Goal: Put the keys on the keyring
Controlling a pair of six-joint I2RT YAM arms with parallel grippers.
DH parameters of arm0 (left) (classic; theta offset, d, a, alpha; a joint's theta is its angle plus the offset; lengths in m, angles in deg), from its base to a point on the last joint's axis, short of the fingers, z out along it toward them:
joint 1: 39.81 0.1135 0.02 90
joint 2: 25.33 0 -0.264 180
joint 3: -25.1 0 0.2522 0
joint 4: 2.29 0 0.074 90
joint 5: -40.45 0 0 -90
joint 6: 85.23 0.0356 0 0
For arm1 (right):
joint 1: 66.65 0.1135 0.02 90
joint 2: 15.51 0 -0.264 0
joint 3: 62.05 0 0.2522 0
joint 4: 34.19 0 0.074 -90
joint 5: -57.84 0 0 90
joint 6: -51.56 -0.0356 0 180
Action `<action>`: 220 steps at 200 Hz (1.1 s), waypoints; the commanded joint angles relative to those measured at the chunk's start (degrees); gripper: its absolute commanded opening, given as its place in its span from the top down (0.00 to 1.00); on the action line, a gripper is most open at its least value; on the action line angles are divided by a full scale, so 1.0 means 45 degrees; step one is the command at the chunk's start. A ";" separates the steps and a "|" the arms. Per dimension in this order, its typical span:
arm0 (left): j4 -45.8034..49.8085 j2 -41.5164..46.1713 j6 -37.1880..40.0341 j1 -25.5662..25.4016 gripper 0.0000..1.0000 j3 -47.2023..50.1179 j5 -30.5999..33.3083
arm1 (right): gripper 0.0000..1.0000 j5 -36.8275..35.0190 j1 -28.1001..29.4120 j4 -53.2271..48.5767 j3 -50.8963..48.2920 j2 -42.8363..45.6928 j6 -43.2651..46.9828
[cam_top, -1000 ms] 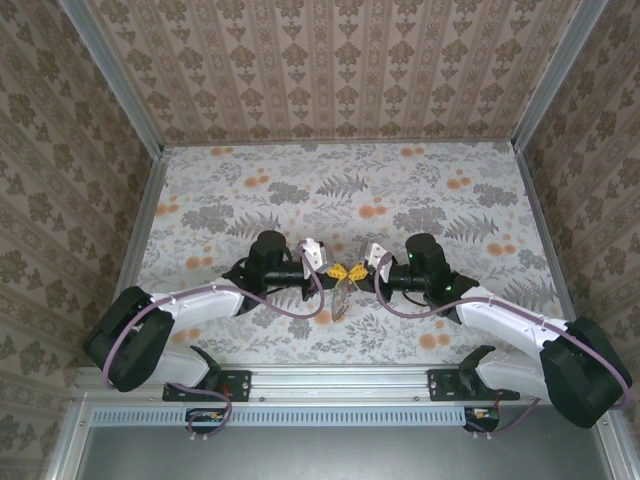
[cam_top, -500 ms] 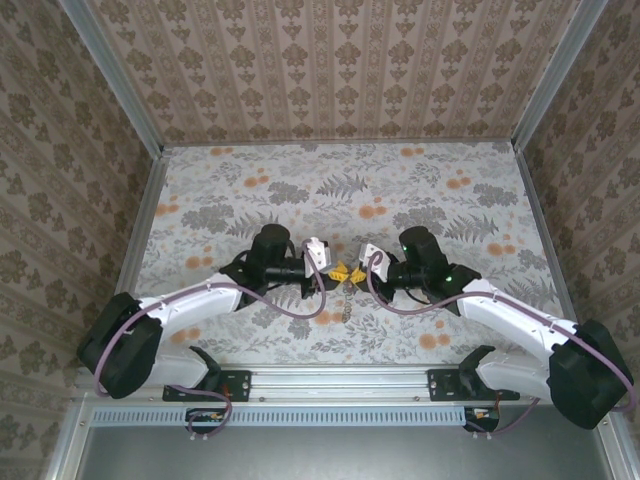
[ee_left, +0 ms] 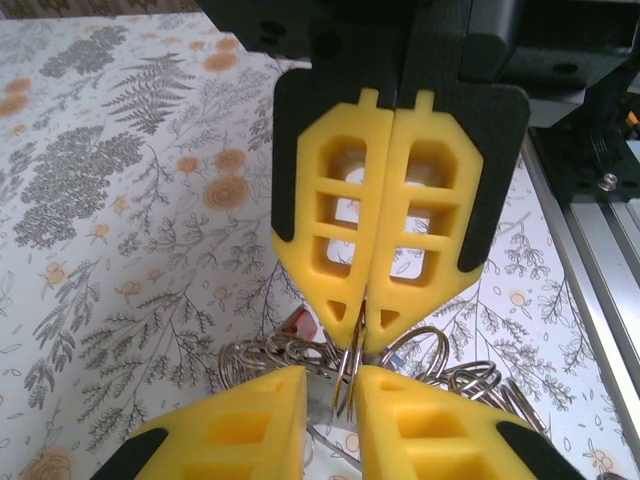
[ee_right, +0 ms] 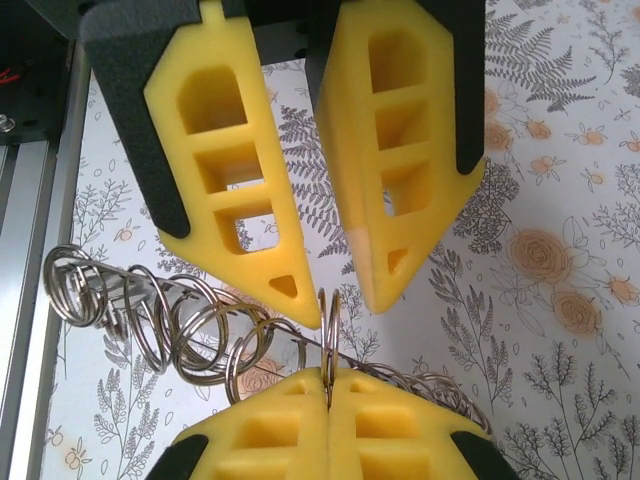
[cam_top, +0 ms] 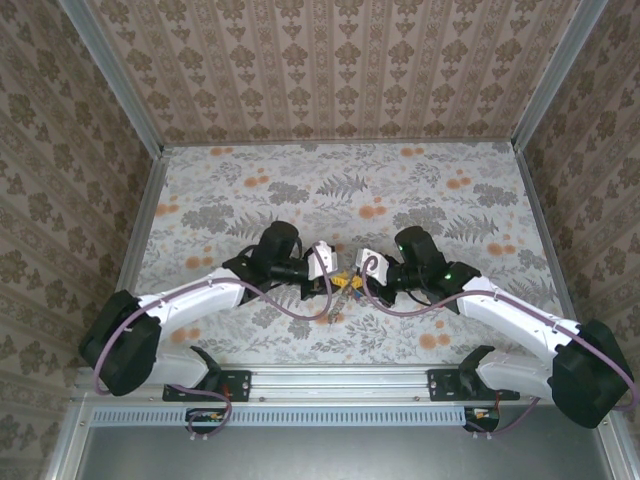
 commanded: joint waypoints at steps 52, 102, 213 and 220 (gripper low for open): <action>0.1367 -0.0351 0.0716 -0.0361 0.82 -0.0670 -0.0433 | 1.00 0.0081 0.0410 -0.0072 0.0155 0.0026 0.0080; 0.2126 -0.0575 0.0958 -0.0550 0.95 -0.0964 -0.0562 | 1.00 0.0072 0.0508 0.0255 -0.0159 0.0329 -0.0168; -0.5644 -0.0095 -0.3117 -0.0208 1.00 0.1755 -0.1700 | 0.85 -0.0239 0.0473 0.6449 -0.3191 0.0341 -0.3342; -0.5992 -0.0131 -0.3296 -0.0186 1.00 0.1847 -0.1755 | 0.85 -0.0233 0.0471 0.6540 -0.3228 0.0252 -0.3366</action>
